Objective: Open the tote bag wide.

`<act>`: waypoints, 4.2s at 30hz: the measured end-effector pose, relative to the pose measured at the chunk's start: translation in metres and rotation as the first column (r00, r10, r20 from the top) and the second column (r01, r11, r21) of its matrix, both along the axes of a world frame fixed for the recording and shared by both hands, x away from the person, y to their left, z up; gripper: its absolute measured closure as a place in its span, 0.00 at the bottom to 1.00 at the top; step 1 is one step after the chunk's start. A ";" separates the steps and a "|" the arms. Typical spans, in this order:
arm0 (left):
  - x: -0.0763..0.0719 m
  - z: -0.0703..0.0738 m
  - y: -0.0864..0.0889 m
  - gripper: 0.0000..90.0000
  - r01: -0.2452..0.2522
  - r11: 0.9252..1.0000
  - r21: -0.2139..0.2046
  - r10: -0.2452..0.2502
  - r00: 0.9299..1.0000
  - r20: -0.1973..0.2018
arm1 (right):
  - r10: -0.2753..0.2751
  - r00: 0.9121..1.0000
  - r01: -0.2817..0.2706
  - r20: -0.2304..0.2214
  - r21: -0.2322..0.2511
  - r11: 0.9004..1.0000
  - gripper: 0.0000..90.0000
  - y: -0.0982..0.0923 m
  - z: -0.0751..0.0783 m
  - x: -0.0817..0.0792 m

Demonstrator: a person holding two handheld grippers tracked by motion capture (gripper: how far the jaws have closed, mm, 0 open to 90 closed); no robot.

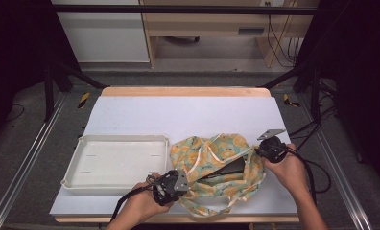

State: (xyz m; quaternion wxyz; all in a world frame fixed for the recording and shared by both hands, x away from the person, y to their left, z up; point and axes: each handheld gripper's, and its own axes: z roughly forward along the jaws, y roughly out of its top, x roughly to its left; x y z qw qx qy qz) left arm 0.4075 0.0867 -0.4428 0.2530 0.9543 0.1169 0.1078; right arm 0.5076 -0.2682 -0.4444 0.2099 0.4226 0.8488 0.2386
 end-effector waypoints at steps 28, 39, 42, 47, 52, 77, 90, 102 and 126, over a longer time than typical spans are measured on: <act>0.004 0.006 0.018 1.00 -0.108 0.994 -0.003 0.108 0.991 0.085 | -0.002 0.999 0.000 0.046 0.051 0.999 1.00 -0.002 -0.003 0.001; 0.004 -0.004 0.017 1.00 -0.111 0.994 0.014 0.110 0.991 0.077 | 0.023 1.000 -0.023 -0.009 0.020 1.000 1.00 0.002 -0.013 -0.001; 0.005 -0.004 0.018 1.00 -0.114 0.993 0.009 0.113 0.991 0.079 | 0.032 0.999 -0.032 -0.014 0.000 0.999 1.00 0.002 -0.014 -0.002; 0.006 -0.004 0.018 1.00 -0.118 0.993 0.009 0.116 0.990 0.083 | 0.041 0.999 -0.042 -0.022 -0.021 0.999 1.00 0.003 -0.014 -0.006; 0.008 -0.003 0.018 1.00 -0.125 0.992 0.006 0.124 0.988 0.089 | 0.031 0.999 -0.031 -0.034 -0.003 1.000 1.00 -0.002 -0.017 -0.011; 0.007 -0.005 0.021 1.00 -0.119 0.993 0.002 0.118 0.989 0.085 | 0.020 1.000 -0.019 -0.014 0.008 1.000 1.00 -0.006 -0.017 -0.019; 0.006 -0.001 0.024 0.90 -0.127 0.990 -0.064 0.131 0.990 0.061 | 0.025 1.000 -0.026 0.019 0.034 0.999 0.95 -0.006 -0.014 -0.024; -0.005 0.038 0.025 0.64 -0.102 0.979 -0.177 0.123 0.987 0.107 | 0.008 0.983 -0.037 0.185 0.152 0.988 0.53 -0.011 0.025 -0.045; 0.048 0.058 -0.038 0.32 -0.102 0.989 -0.111 0.117 0.984 0.136 | 0.177 0.968 -0.194 0.177 0.087 0.977 0.27 0.031 0.052 -0.096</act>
